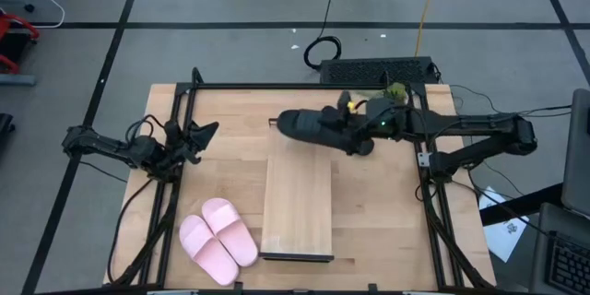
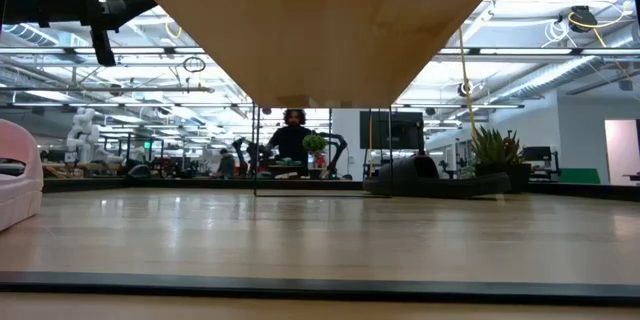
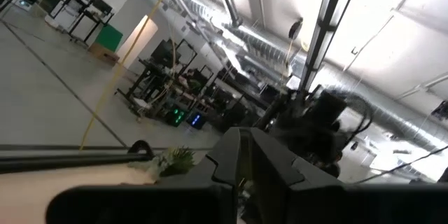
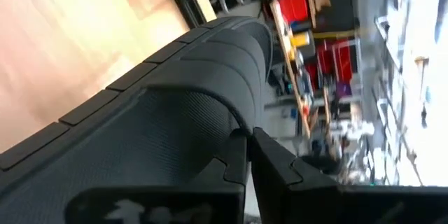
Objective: Pick and place slides into the shelf
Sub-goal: Put the right black slide on the shelf
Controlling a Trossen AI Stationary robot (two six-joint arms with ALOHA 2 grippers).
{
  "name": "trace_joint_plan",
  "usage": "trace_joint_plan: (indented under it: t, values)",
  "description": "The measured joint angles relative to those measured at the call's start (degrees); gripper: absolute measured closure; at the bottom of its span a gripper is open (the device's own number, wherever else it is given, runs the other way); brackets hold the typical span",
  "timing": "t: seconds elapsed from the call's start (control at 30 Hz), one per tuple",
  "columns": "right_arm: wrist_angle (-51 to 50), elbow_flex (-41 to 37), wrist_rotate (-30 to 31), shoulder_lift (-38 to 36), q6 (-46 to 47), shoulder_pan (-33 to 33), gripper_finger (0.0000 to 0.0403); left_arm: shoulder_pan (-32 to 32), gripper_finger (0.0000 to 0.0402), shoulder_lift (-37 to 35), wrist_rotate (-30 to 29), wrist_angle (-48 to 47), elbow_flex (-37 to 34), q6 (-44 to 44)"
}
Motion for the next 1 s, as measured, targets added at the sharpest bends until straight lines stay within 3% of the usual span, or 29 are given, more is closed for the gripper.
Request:
trace_joint_plan:
  t: [0.5, 1.0]
  values:
    - [-0.3, 7.3, 1.9, 12.3, -11.2, 5.2, 0.0403, 0.0, 0.0369, 0.0, 0.1, -5.0, 0.0, -2.9]
    - [-0.3, 8.8, 1.6, 15.1, -12.3, 3.8, 0.0403, 0.0, 0.0369, 0.0, 0.1, -5.8, 0.0, -2.5]
